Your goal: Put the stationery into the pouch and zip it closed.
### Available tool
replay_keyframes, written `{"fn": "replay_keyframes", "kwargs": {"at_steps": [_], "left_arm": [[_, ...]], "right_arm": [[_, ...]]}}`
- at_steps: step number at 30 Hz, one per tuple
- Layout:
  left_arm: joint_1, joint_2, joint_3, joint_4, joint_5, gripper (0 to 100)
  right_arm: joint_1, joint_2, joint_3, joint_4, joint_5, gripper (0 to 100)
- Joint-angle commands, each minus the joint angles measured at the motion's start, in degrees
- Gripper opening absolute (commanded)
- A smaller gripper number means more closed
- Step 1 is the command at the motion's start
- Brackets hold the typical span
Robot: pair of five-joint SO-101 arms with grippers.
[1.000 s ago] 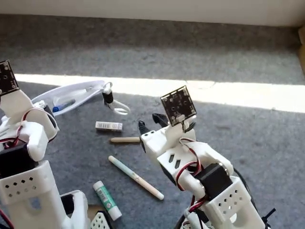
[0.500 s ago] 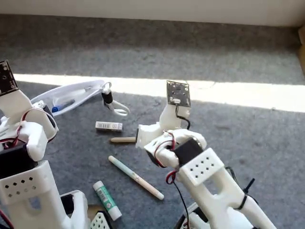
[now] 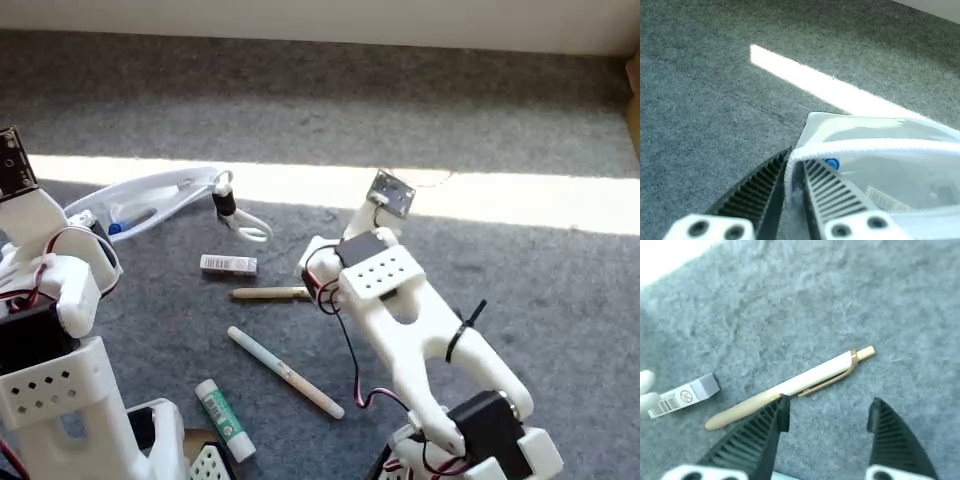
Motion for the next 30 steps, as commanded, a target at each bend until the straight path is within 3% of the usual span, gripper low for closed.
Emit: {"fn": "replay_keyframes", "kwargs": {"at_steps": [1, 16, 30], "left_arm": [[-0.3, 0.2, -0.7, -1.3, 0.6, 1], [-0.2, 0.2, -0.6, -1.1, 0.6, 1], [-0.2, 0.2, -0.5, -1.0, 0.6, 1]], "right_arm": [[0.6, 0.9, -3.5, 0.2, -1.5, 29.9], [0.7, 11.8, -9.2, 0.0, -4.3, 29.9], [1.3, 17.5, -10.7, 0.0, -4.1, 21.9]]}}
